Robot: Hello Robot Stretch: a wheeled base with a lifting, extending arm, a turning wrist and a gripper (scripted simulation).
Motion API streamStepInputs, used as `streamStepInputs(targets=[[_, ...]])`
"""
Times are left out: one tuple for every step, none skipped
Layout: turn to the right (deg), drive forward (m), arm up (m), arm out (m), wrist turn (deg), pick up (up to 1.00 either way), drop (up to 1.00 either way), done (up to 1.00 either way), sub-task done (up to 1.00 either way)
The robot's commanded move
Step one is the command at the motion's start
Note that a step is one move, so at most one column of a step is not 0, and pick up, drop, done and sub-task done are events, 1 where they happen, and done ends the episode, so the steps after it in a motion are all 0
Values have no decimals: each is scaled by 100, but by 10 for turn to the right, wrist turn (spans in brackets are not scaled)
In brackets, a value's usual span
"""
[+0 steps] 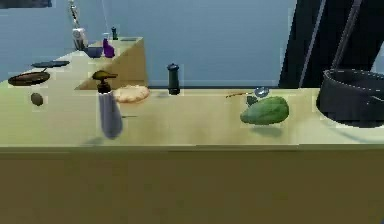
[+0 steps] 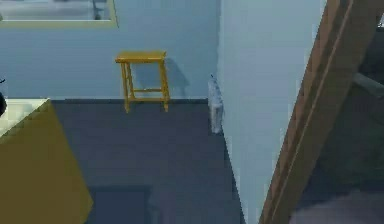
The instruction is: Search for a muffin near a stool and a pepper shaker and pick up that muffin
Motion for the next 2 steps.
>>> streamStepInputs(targets=[[-450, 0, 0, 0, 0, 0, 0, 0, 0], [-450, 0, 0, 0, 0, 0, 0, 0, 0]])
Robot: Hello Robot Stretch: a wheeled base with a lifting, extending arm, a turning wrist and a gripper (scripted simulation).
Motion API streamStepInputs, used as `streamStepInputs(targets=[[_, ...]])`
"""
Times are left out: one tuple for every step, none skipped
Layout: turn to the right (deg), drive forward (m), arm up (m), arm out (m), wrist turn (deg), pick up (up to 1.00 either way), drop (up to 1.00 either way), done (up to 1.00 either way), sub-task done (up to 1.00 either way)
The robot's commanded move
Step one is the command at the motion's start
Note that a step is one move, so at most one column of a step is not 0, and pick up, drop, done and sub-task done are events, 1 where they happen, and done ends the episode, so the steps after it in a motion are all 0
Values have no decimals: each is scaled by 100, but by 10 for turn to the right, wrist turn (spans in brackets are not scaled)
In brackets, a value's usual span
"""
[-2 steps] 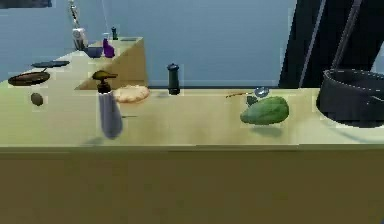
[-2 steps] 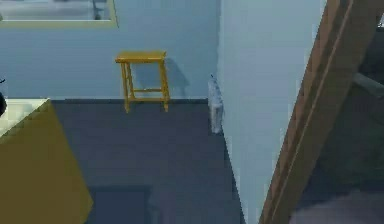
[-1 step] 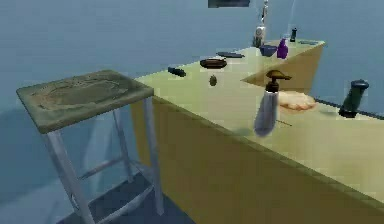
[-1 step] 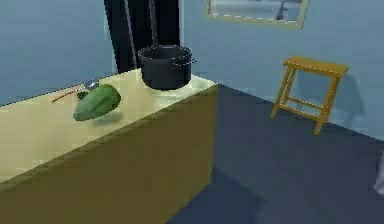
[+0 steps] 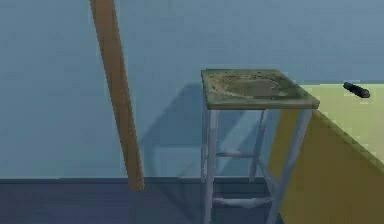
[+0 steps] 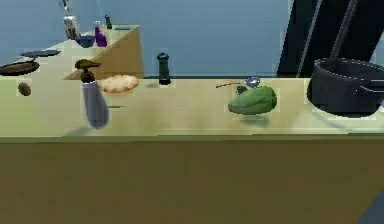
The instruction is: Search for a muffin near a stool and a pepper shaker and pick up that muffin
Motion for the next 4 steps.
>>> streamStepInputs(targets=[[-150, 0, 0, 0, 0, 0, 0, 0, 0], [450, 0, 0, 0, 0, 0, 0, 0, 0], [450, 0, 0, 0, 0, 0, 0, 0, 0], [60, 0, 0, 0, 0, 0, 0, 0, 0]])
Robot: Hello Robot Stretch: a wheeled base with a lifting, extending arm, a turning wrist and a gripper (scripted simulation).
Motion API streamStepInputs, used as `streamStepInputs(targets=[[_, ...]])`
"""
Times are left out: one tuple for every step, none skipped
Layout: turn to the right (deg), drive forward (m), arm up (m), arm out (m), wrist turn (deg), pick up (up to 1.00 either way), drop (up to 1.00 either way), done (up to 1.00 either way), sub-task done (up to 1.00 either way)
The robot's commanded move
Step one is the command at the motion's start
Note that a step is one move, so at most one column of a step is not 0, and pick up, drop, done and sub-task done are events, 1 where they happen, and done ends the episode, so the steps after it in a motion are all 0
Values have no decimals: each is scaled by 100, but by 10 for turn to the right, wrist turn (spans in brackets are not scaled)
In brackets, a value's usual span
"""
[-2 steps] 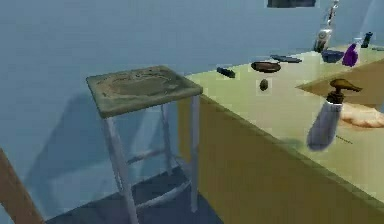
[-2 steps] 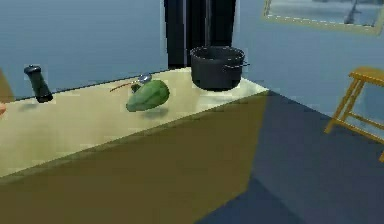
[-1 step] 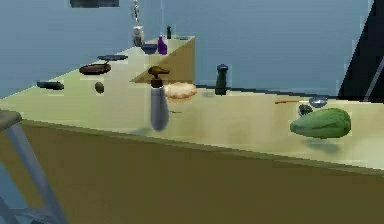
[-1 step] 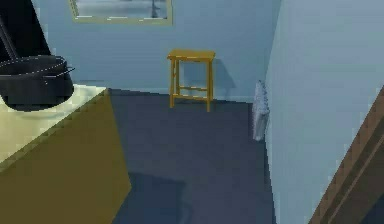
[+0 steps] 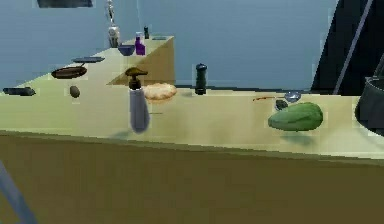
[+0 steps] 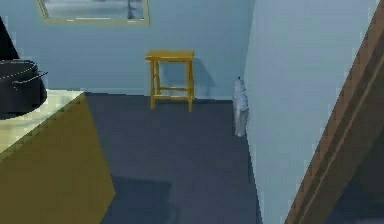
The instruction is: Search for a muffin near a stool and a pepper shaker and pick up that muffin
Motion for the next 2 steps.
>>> streamStepInputs(targets=[[0, 45, 0, 0, 0, 0, 0, 0, 0], [-450, 0, 0, 0, 0, 0, 0, 0, 0]])
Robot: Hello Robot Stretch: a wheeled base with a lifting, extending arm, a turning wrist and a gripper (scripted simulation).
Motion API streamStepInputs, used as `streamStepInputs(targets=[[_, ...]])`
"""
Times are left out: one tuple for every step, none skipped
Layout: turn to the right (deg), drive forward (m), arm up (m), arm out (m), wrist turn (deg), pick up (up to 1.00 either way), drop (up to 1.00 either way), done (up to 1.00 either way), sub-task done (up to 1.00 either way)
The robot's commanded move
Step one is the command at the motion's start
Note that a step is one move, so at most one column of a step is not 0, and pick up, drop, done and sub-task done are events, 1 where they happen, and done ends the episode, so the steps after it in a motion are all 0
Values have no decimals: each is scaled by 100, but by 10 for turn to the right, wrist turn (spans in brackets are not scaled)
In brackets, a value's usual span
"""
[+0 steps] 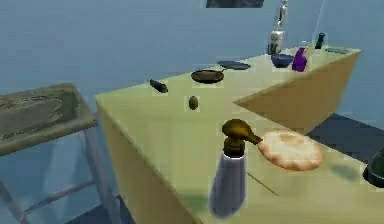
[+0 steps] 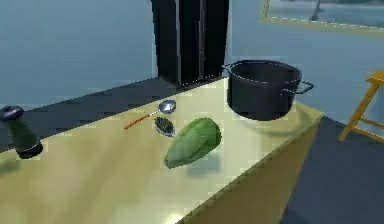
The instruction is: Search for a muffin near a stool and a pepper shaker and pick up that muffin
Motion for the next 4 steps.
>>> streamStepInputs(targets=[[-450, 0, 0, 0, 0, 0, 0, 0, 0], [-120, 0, 0, 0, 0, 0, 0, 0, 0], [0, 0, 50, 0, 0, 0, 0, 0, 0], [0, 0, 38, 0, 0, 0, 0, 0, 0]])
